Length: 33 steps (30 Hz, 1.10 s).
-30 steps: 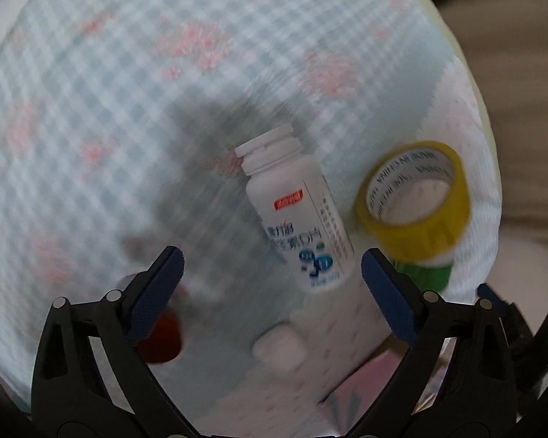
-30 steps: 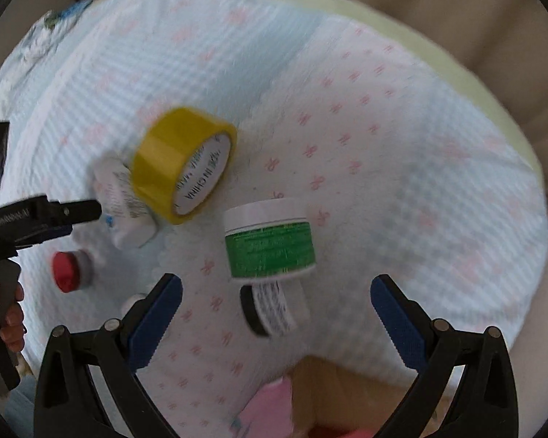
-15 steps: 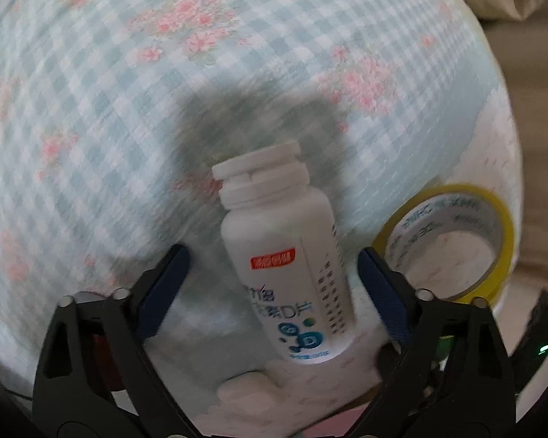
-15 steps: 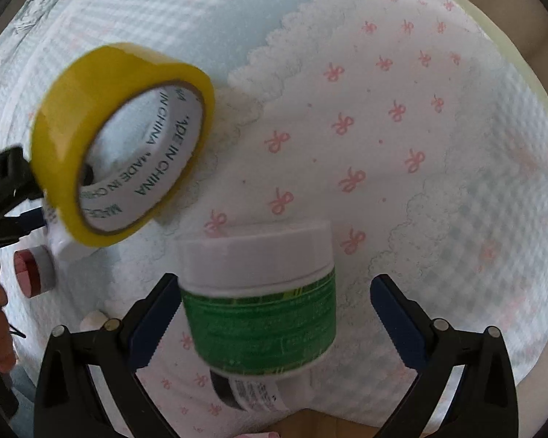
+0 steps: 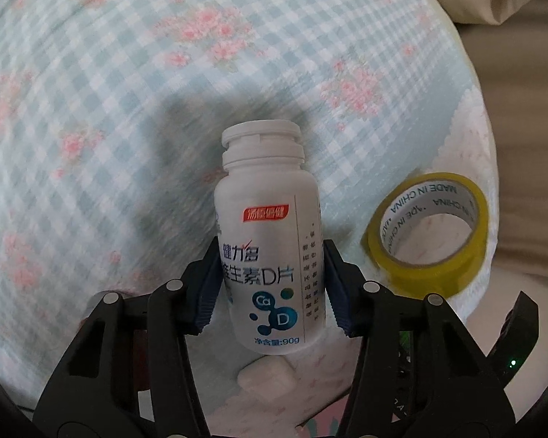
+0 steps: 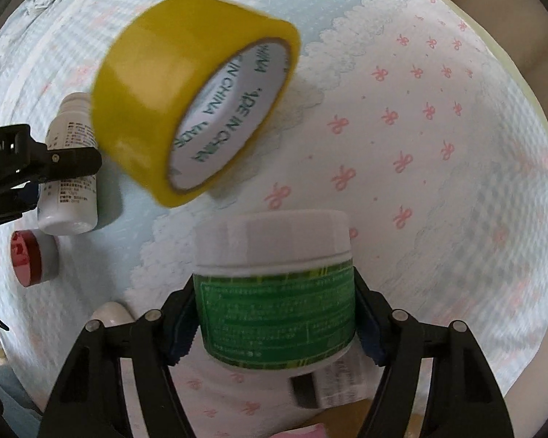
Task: Organize rigid objects
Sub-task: 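Carry the white bottle with the left gripper while the right carries the green-label jar to the box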
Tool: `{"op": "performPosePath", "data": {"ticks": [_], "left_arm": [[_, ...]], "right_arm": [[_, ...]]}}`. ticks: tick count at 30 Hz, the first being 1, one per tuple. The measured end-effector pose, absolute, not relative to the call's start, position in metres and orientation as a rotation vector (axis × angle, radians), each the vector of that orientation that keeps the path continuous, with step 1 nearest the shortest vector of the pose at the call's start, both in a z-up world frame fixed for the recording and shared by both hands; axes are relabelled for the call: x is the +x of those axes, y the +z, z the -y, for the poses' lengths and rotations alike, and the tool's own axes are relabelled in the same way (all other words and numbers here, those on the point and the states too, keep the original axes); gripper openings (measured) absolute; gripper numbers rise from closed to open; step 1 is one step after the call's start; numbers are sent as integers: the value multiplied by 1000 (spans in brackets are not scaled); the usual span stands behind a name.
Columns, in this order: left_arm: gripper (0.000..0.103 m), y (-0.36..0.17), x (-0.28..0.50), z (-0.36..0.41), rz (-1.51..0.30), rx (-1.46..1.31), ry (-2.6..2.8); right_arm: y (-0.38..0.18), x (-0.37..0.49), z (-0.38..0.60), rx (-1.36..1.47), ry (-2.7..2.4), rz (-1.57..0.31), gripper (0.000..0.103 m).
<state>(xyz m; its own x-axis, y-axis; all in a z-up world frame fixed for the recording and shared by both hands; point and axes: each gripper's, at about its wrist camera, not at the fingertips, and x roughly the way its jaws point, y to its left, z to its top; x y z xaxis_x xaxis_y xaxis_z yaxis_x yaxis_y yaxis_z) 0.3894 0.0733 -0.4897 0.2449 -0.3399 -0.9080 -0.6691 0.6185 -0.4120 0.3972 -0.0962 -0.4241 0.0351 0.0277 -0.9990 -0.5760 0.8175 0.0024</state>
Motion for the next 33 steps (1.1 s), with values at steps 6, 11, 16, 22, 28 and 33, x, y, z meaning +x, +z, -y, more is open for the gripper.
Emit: {"op": "performPosePath", "data": {"ticks": [6,11,16,22,28,33], "left_arm": [[47,-470,378,-87,-1328,-913,221],[47,-450,360,-100,-1297,-914,180],[47,-414,338,-103,-1260,-881,106],[47,-349,317,-99,-1211,-812,-25],[47,-273,285,-89,-1177,-704,-187],[47,-219,258,-65,-1139,-607,-304]], "right_arm": [[-407,372,94,-406,464,-1470,67],[-383,345,97,-343,436,-1460,67],[-344,321,109,-220,395,-1430,67],[-270,291,146,-14,314,-1363,67],[-201,253,167,166,214,-1253,67],[-160,212,196,293,128,-1159,67]]}}
